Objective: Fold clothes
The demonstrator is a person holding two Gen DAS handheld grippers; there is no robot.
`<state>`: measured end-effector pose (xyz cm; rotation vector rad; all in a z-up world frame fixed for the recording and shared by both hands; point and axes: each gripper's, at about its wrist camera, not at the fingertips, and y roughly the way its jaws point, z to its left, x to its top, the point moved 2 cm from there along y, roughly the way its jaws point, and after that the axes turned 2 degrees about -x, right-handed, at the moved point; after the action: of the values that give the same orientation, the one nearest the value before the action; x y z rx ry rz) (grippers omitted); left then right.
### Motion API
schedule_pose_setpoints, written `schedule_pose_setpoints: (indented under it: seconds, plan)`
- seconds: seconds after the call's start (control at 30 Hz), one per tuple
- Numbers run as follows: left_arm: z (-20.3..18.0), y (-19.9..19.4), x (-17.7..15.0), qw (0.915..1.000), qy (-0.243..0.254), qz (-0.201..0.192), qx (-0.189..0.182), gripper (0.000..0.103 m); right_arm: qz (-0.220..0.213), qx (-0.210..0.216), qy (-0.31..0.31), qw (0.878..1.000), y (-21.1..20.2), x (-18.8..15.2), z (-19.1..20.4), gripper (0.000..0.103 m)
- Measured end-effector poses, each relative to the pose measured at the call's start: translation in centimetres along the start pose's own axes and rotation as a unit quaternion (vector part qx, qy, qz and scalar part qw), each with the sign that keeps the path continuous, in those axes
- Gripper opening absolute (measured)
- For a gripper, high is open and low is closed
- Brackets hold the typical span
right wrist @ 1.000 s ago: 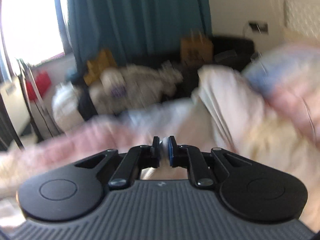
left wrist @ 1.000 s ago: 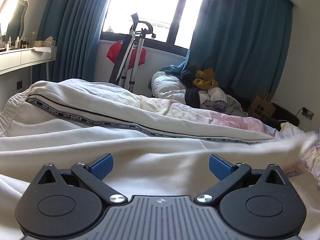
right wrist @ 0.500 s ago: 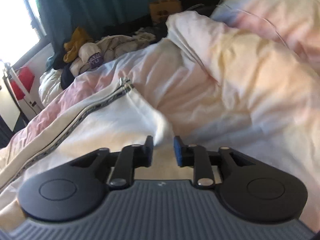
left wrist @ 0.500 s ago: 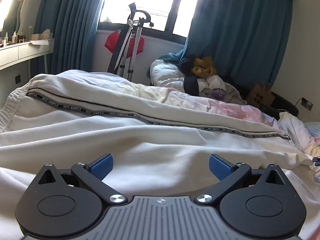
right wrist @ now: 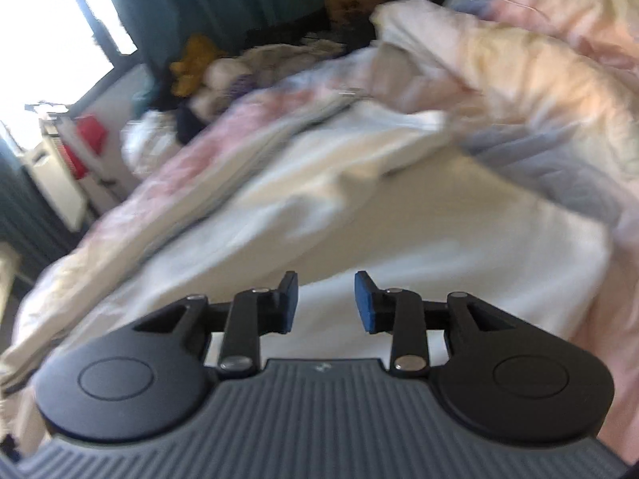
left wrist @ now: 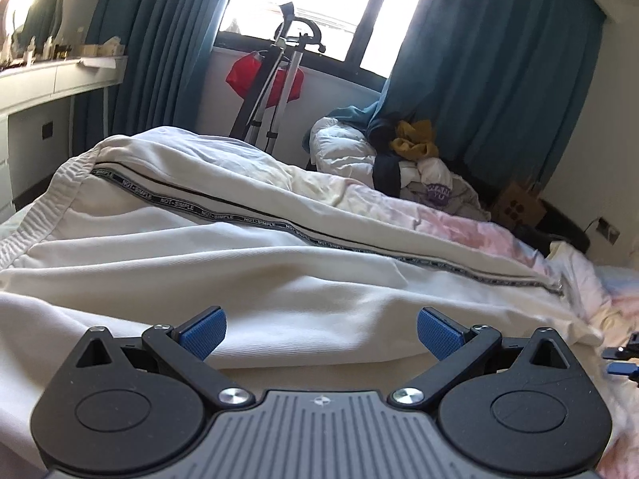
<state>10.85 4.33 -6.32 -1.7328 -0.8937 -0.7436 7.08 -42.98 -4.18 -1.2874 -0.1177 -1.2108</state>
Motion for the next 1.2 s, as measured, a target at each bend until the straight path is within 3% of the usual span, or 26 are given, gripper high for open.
schedule_pose_setpoints:
  seconds: [0.2,0.3,0.4,0.47,0.57,0.63,0.83,0.87,1.0,1.2]
  plan:
    - [1.4,-1.0,1.3,0.9999,-0.012,-0.007,0.008,0.103,-0.008,0.074,-0.042,0.996,-3.4,-3.3,9.1,0.034]
    - [2.2,-1.0,1.9,0.9997,-0.013,-0.007,0.018,0.103,-0.003,0.11,-0.062,0.992,-3.4,-6.0,11.6,0.034]
    - [2.8,-0.8,2.3,0.9994,-0.012,-0.003,0.032,0.103,-0.017,0.133,-0.119,0.984,-2.4,-9.0,13.2,0.033]
    - [2.8,-0.5,2.3,0.9991,-0.011,0.004,0.04,0.103,-0.02,0.131,-0.151,0.98,-1.4,-10.9,13.2,0.033]
    - [2.4,-0.1,2.3,0.999,0.002,0.007,0.044,0.103,0.026,0.122,-0.147,0.981,0.4,-12.4,12.9,0.035]
    - [2.0,0.4,2.3,0.9987,0.014,0.012,0.048,0.103,0.033,0.113,-0.154,0.981,0.8,-12.5,13.2,0.035]
    - [1.6,1.5,2.1,0.9972,0.047,0.021,0.055,0.103,0.014,0.091,-0.184,0.979,1.3,-12.6,14.2,0.034]
    - [1.7,1.7,2.2,0.997,0.049,0.022,0.055,0.103,0.015,0.09,-0.185,0.978,1.5,-12.6,14.2,0.04]
    - [3.2,1.8,4.2,0.9946,0.062,0.007,0.083,0.103,0.017,0.099,-0.179,0.979,2.1,-12.9,14.1,0.084]
    - [8.3,3.1,9.8,0.9878,0.066,-0.013,0.14,0.103,0.031,0.089,-0.169,0.981,3.4,-12.9,14.0,0.083]
